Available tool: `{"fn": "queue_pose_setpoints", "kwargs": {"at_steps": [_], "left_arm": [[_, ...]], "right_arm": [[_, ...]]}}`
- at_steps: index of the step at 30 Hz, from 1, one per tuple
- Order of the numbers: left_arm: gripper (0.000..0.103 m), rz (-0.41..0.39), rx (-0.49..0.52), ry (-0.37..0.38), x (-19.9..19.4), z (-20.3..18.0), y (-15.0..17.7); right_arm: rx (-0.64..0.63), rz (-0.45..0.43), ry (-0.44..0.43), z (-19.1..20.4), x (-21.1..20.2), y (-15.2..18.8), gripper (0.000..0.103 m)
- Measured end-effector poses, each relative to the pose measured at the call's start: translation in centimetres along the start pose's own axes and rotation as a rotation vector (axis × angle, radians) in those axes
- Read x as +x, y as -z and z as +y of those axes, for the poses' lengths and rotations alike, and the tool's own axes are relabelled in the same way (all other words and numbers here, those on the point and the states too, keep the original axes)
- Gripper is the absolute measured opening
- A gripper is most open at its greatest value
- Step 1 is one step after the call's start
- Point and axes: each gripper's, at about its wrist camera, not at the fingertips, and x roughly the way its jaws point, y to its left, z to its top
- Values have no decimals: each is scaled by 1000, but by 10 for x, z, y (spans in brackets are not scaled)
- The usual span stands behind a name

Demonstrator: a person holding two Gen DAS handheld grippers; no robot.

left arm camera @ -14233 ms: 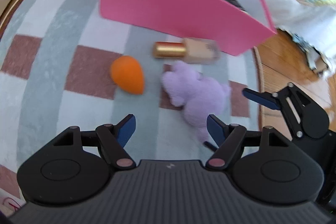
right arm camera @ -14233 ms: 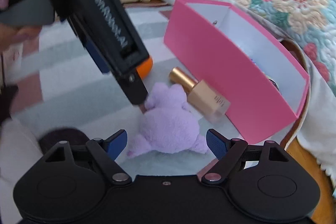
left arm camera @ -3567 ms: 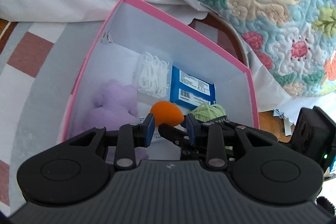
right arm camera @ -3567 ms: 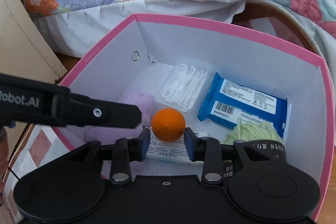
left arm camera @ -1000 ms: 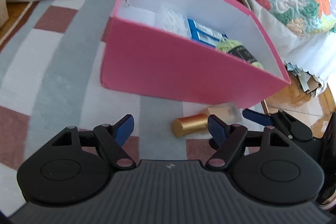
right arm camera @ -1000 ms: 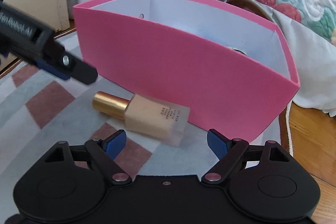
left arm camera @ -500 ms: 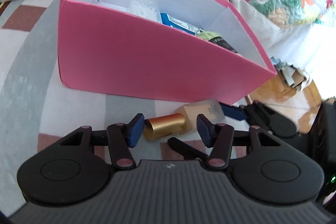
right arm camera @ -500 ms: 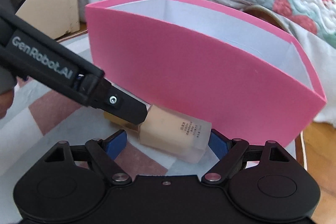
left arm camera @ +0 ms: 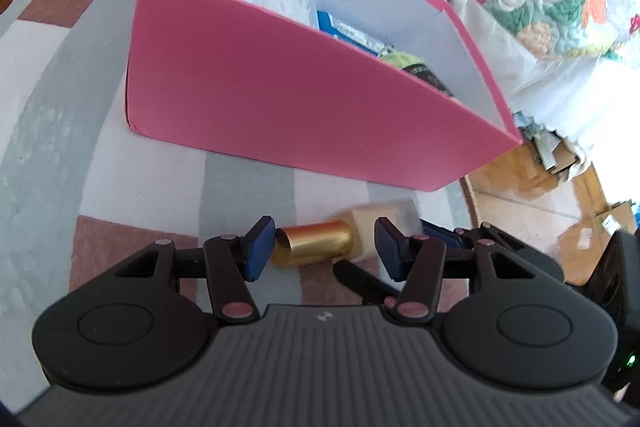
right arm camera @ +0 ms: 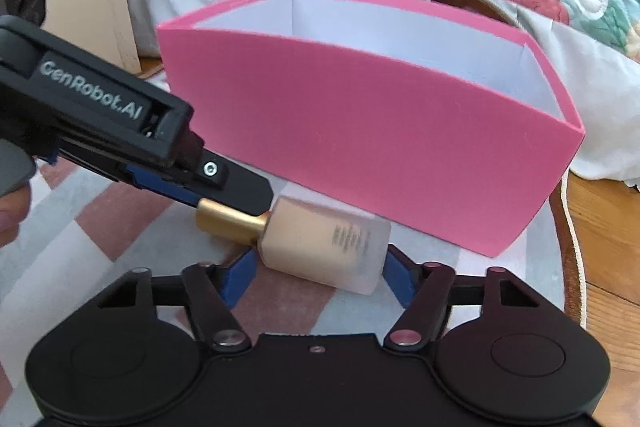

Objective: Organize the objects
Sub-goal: 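Lower the right gripper onto the gold-capped foundation bottle and close it, then carry the foundation bottle into the pink box and open the right gripper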

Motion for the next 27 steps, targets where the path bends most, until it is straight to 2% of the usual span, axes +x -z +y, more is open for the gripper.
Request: {"fn": "queue_pose_setpoints", "kwargs": {"at_steps": [10,15,19,21,24,27], "left_arm": [[53,-21,48,-32,2,0,-1],[53,-21,70,-34,-4,-3,0],[53,-20,61,-11,-16,-5,1],[53,-23,90,-2,-26,-10,4],[53,-15,141,-27,-38,-21,13],[53,-4,132,-31,-50,-27,21]], "right_arm": [[55,-14,-29,-9,9,7,74],[34,3,-5,-4,6,4,70],[63,21,-13,-4,-3,3,70],[63,12,-17,-3,-11,3,70],[27,-3,-30,2,-25,4,70],[-22,-7,-25,12,-36,4,70]]}}
